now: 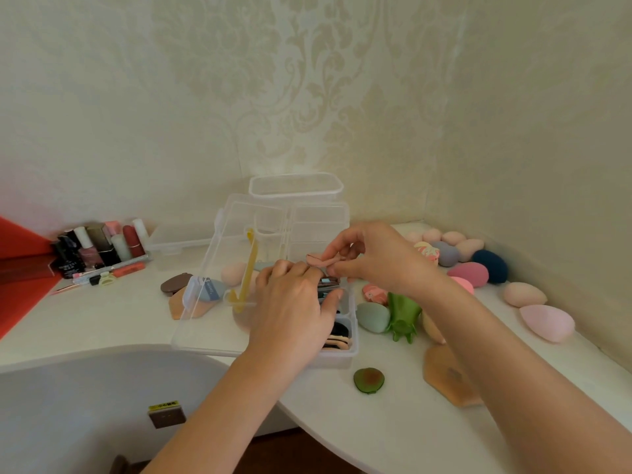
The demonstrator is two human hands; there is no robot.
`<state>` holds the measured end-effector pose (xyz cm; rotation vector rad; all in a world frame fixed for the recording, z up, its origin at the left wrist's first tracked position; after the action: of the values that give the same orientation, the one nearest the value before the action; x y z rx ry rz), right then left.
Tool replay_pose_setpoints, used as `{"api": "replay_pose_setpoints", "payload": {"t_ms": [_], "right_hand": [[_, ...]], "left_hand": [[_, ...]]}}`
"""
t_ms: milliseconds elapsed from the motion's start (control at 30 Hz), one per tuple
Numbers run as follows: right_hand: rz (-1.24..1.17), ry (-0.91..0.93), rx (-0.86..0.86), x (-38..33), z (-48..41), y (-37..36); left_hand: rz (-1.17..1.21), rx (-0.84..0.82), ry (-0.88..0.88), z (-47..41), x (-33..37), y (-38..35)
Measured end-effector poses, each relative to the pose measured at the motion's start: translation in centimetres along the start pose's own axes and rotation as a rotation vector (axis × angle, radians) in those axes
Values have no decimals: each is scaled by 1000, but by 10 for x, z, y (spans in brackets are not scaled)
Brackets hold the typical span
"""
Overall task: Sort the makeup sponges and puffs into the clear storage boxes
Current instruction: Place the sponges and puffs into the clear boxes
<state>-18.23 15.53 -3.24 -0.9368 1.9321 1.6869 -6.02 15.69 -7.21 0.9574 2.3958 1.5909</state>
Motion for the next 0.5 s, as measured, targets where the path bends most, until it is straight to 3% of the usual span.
{"api": "replay_pose_setpoints", "payload": {"t_ms": [100, 267, 400, 500], "right_hand": [[23, 88, 93, -6, 0, 3], [-120, 114, 68, -3, -2, -1], [-5, 99, 23, 0, -4, -3], [262, 160, 19, -10, -4, -8]], "left_hand": [[-3, 6, 0, 0, 0, 0], [15, 30, -2, 0, 1, 1], [48, 50, -6, 1, 1, 3], [63, 66, 17, 1, 0, 4]]}}
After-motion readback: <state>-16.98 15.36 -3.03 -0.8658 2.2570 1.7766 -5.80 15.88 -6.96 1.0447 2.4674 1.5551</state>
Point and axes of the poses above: each hand's wrist, its own z-axis away from the middle knuckle, its own y-axis out of the back of the hand, x = y × z, the point moved 6 cm from there along -z, towards the middle knuckle, and after that the axes turned 6 degrees about -x, right-handed, at the moved point
